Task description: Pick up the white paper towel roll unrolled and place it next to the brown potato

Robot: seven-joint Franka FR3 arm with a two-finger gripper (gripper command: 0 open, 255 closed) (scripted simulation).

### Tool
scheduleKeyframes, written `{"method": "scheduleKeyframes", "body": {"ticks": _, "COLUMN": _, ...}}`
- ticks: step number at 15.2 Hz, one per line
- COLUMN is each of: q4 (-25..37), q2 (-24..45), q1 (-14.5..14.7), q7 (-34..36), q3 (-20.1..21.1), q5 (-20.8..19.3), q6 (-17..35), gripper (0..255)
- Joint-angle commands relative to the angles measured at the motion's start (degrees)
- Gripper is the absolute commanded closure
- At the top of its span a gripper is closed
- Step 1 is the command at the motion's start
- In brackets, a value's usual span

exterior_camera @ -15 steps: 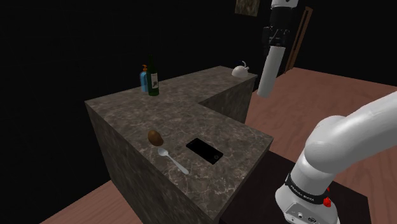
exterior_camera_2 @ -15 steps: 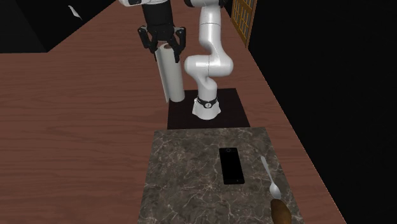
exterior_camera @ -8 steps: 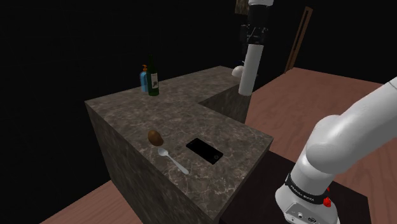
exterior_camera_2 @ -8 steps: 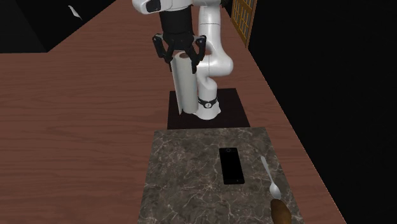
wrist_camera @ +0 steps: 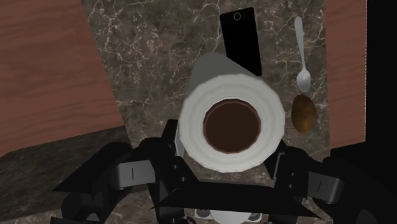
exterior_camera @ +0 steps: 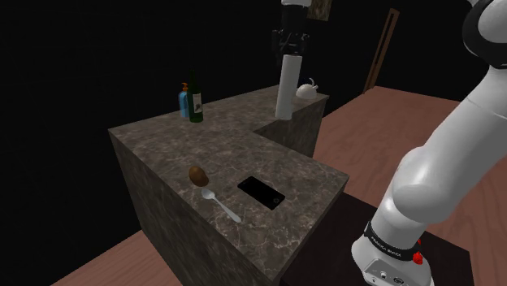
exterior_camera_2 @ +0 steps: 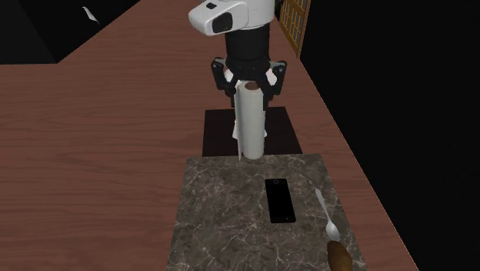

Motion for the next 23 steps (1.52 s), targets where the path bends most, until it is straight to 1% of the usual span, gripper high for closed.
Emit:
{"method": "scheduleKeyframes", "body": {"ticks": 1, "q4": 3.7, "q2": 3.4, "q1": 0.8, "q7": 1.8, "q3": 1.0, "q5": 0.7, "q6": -0.2, "gripper": 255}}
{"method": "scheduleKeyframes", "body": {"ticks": 6, "q4": 14.9, "q2": 13.1, "q1": 2.6, "q7": 5.8, "q3": 3.0, "q5": 1.9, "q6": -1.5, "gripper": 255}}
{"method": "scheduleKeyframes", "body": {"ticks": 9, "q4": 23.7, "q2": 20.0, "q1": 3.6, "q7": 8.1, "q3": 4.0, "q5": 2.4, "q6": -3.3, "gripper": 255}}
{"method": "scheduleKeyframes", "body": {"ticks": 11, "q4": 31.0, "q2": 25.3, "q1": 4.3, "q7": 9.7, "q3": 4.6, "q5": 2.7, "q6": -5.2, "gripper": 255}}
{"method": "scheduleKeyframes", "body": {"ticks": 12, "q4": 32.4, "q2": 26.3, "q1": 4.5, "q7": 9.9, "q3": 4.7, "q5": 2.7, "q6": -5.6, "gripper": 255}}
{"method": "scheduleKeyframes", "body": {"ticks": 17, "q4": 24.0, "q2": 23.3, "q1": 4.7, "q7": 9.7, "q3": 4.7, "q5": 2.5, "q6": -0.2, "gripper": 255}}
{"method": "scheduleKeyframes", "body": {"ticks": 23, "q4": 15.9, "q2": 20.9, "q1": 4.8, "q7": 9.4, "q3": 4.7, "q5": 2.3, "q6": 5.5, "gripper": 255}}
